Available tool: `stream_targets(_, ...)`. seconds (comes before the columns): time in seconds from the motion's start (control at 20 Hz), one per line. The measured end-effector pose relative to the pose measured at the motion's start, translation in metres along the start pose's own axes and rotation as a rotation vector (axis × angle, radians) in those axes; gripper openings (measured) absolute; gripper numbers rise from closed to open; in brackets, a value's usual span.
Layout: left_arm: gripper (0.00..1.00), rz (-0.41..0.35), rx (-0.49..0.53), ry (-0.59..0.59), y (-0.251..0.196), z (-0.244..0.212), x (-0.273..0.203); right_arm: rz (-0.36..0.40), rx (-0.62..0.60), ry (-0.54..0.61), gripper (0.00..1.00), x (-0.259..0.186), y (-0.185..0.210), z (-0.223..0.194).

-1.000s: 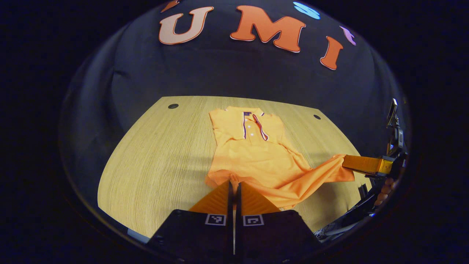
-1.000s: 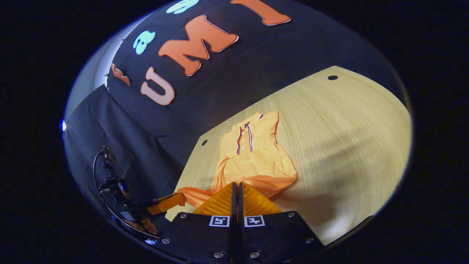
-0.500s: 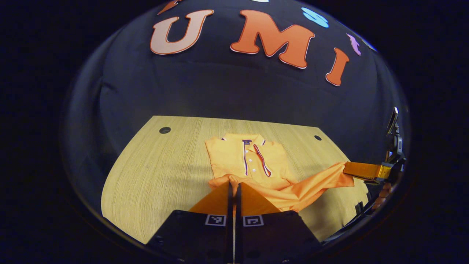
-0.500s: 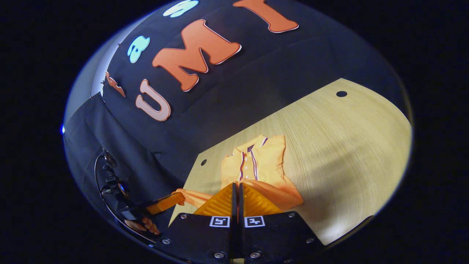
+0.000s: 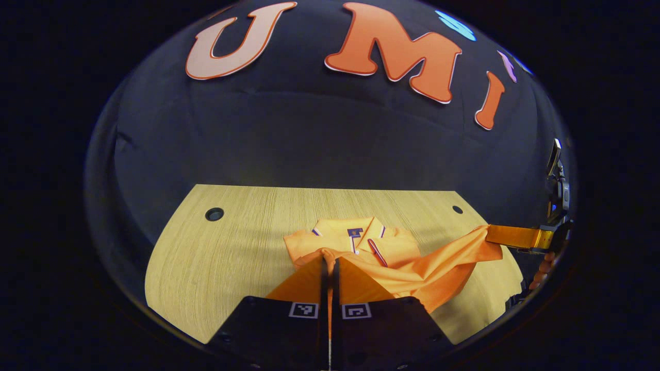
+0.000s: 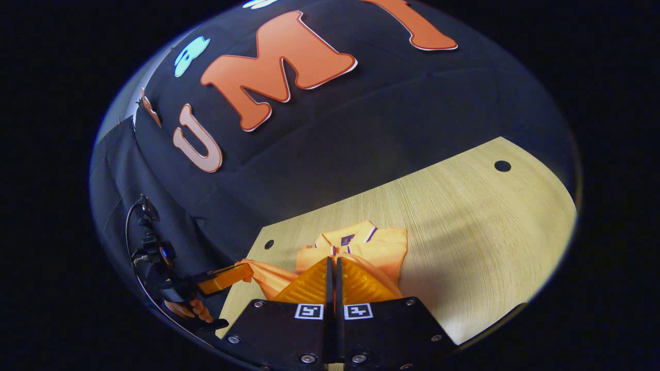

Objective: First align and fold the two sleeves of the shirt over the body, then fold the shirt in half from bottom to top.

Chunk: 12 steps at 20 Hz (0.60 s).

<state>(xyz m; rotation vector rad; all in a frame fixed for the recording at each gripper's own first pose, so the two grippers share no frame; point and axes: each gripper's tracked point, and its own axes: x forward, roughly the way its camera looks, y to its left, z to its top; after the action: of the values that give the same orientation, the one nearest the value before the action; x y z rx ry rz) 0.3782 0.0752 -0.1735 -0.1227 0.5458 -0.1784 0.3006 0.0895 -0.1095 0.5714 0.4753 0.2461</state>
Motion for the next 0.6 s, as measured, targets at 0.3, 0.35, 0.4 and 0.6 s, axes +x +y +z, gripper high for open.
stream_targets(0.3, 0.02, 0.006, -0.067, 0.046, 0.04, 0.023, 0.077, -0.053, -0.019, 0.013, 0.0, 0.073, -0.013, 0.028)
stream_targets(0.35, 0.02, 0.005, -0.072, 0.056, 0.045, 0.024, 0.092, -0.071, -0.031, 0.019, 0.0, 0.085, -0.019, 0.03)
stream_targets(0.4, 0.02, 0.013, -0.071, 0.071, 0.051, 0.025, 0.104, -0.09, -0.041, 0.028, 0.0, 0.095, -0.025, 0.03)
stream_targets(0.6, 0.02, 0.022, -0.067, 0.124, 0.064, 0.015, 0.141, -0.157, -0.017, 0.07, 0.0, 0.131, -0.051, 0.024)
